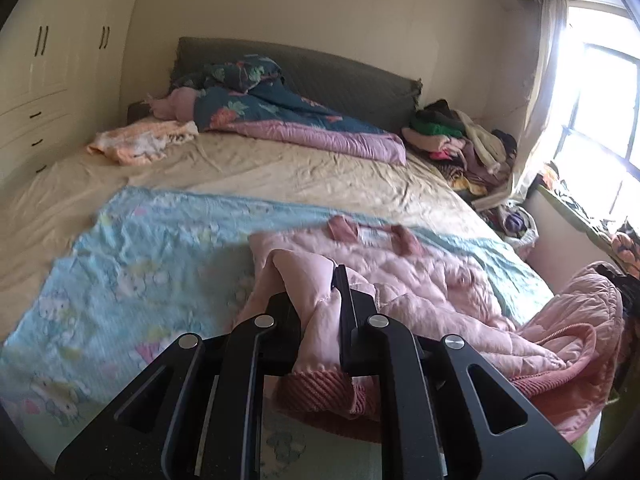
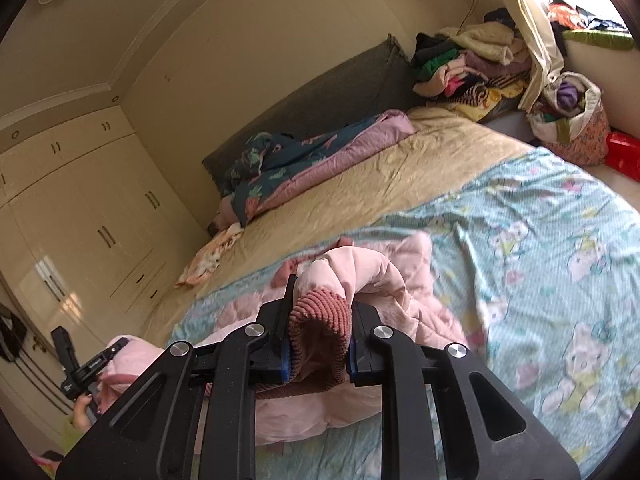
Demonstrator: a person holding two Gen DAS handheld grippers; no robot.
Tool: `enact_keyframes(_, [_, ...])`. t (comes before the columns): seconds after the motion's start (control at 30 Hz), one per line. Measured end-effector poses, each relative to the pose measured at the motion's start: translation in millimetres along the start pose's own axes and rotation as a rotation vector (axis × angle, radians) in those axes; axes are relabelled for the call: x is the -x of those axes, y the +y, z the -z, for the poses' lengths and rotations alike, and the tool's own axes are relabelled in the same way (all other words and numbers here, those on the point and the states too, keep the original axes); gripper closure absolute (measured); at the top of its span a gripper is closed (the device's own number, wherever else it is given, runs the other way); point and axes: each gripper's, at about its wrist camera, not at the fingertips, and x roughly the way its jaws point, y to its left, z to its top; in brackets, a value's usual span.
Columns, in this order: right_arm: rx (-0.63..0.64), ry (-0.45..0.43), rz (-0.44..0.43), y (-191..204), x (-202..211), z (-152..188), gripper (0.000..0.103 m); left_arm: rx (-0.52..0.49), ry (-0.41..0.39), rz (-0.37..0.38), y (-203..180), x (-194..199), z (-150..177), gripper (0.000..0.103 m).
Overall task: Fold large clothes
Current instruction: 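Lift the hem with both tools and fold it toward the collar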
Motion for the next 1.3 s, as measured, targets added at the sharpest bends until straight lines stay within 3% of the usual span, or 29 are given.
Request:
enact_keyframes(0.33, [-0.051,-0.009,0.041,-3,-27,-37,0.085,0.034,-0.022,-0.033,-2,-28,-41,0.096])
enact_keyframes(0.87, [-0.143,0.024,0.112,-35,-88,-55,0.085,0.02,0.033,-0.112,-1,-85,-56,0.096])
enact_keyframes(1.3, [-0.244,0.043,0.055,-55,-114,-65,0.078,0.0,0.065,-0.131,-2,-117,-63,0.096])
